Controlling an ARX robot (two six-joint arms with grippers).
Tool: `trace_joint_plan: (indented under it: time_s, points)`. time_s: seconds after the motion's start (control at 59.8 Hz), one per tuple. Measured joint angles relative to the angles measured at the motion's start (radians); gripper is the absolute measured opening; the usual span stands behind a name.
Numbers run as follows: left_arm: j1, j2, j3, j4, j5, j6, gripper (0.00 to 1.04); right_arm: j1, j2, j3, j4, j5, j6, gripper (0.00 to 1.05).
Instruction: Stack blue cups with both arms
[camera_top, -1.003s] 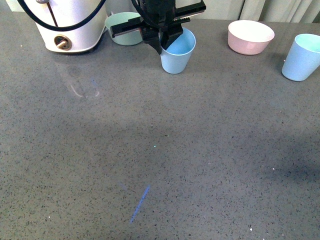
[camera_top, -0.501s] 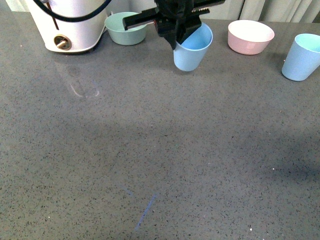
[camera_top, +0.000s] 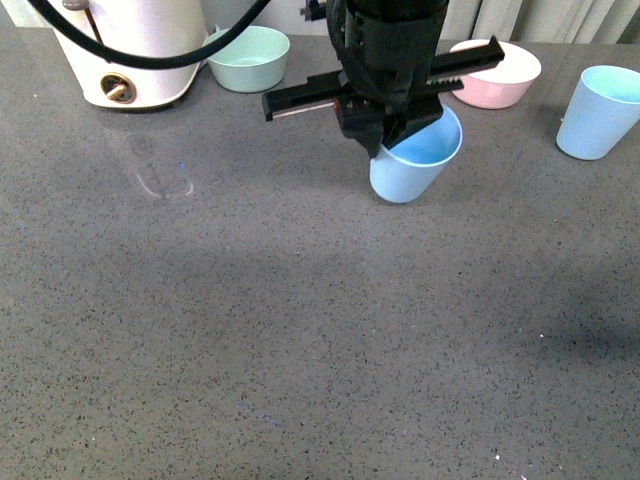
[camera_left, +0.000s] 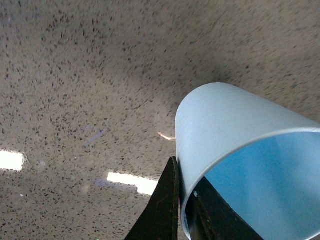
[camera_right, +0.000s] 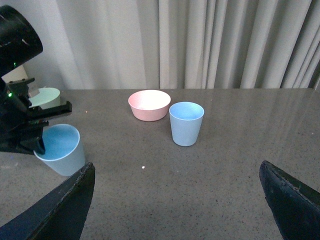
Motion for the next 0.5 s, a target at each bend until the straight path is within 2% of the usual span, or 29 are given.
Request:
trace_joint_plan:
  time_s: [0.501]
  points:
    - [-0.026,-0.08,-0.172,0.069,0.002,-0.012,0.02,0.0,0.0,0.0,0.0,0.0,0.0,0.96]
